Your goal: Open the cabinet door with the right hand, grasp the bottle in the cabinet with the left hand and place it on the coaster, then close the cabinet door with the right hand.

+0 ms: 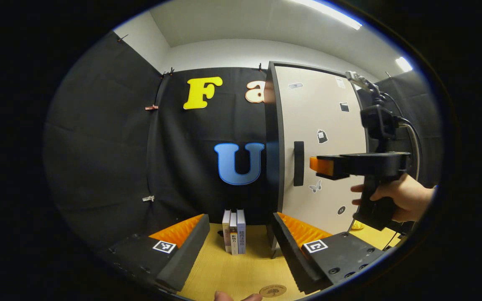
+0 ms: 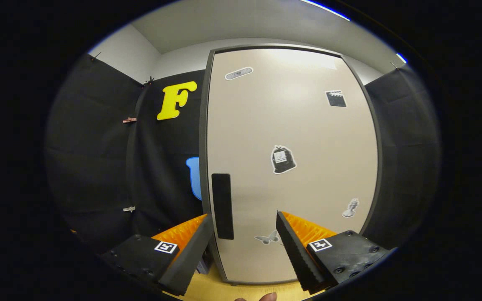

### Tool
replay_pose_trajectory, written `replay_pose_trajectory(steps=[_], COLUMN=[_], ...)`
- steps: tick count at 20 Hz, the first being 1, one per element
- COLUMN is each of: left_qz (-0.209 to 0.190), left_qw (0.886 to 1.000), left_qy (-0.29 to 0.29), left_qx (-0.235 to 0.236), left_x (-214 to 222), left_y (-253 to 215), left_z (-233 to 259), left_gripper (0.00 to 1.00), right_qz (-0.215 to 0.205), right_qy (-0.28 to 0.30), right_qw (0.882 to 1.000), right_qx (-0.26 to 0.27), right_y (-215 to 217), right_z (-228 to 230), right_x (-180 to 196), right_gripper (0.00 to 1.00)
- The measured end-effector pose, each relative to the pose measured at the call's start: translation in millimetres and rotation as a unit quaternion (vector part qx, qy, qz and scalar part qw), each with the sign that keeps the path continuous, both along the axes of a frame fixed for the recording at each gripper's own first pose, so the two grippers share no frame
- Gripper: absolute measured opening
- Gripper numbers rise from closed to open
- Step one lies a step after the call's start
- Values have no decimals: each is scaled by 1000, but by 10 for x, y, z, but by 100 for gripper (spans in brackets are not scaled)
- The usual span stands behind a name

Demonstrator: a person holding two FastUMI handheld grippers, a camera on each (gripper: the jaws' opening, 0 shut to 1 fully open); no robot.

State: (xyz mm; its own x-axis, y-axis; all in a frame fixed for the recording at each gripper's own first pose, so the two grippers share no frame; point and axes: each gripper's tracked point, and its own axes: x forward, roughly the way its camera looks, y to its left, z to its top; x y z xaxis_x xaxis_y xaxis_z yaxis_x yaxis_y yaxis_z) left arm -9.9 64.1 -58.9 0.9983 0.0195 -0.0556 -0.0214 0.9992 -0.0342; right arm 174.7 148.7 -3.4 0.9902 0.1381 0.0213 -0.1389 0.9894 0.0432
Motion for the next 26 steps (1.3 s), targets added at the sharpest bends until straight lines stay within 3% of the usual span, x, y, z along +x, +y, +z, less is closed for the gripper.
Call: replay_pose_trajectory(steps=[7, 8, 9, 10, 11, 12, 14, 16, 17, 18, 26], left_qz=[10, 9, 7, 5, 3, 2, 2, 2, 1, 1, -2], left_qw=[1000, 1000, 1000, 1000, 1000, 1000, 1000, 1000, 1000, 1000, 1000], left_qy=[18, 16, 12, 9, 8, 8, 11, 10, 9, 9, -6], left_qx=[-20, -21, -22, -22, -22, -21, -20, -19, -19, -20, -21], left_x=[34, 43, 45, 53, 59, 41, 15, -2, -20, -30, -108], left_y=[214, 237, 243, 245, 246, 240, 222, 213, 209, 211, 73], left_z=[-184, -170, -157, -143, -142, -155, -186, -165, -159, -145, -4], left_gripper=[95, 95, 95, 95, 95, 95, 95, 95, 95, 95, 95], right_qz=[-10, -8, -6, -4, -1, -3, -13, -7, -1, 3, 56], right_qy=[19, 23, 24, 24, 25, 30, 25, 28, 35, 40, 55], right_qw=[1000, 1000, 1000, 1000, 1000, 999, 1000, 1000, 999, 999, 997], right_qx=[-3, -2, 0, 4, 8, 10, 3, -5, 1, 8, 14], right_y=[255, 289, 299, 332, 374, 392, 346, 373, 372, 377, 410], right_z=[-205, -244, -257, -266, -263, -295, -262, -295, -285, -296, -177], right_x=[509, 568, 590, 627, 648, 667, 617, 659, 659, 641, 180], right_gripper=[98, 80, 75, 64, 60, 49, 41, 24, 24, 18, 18])
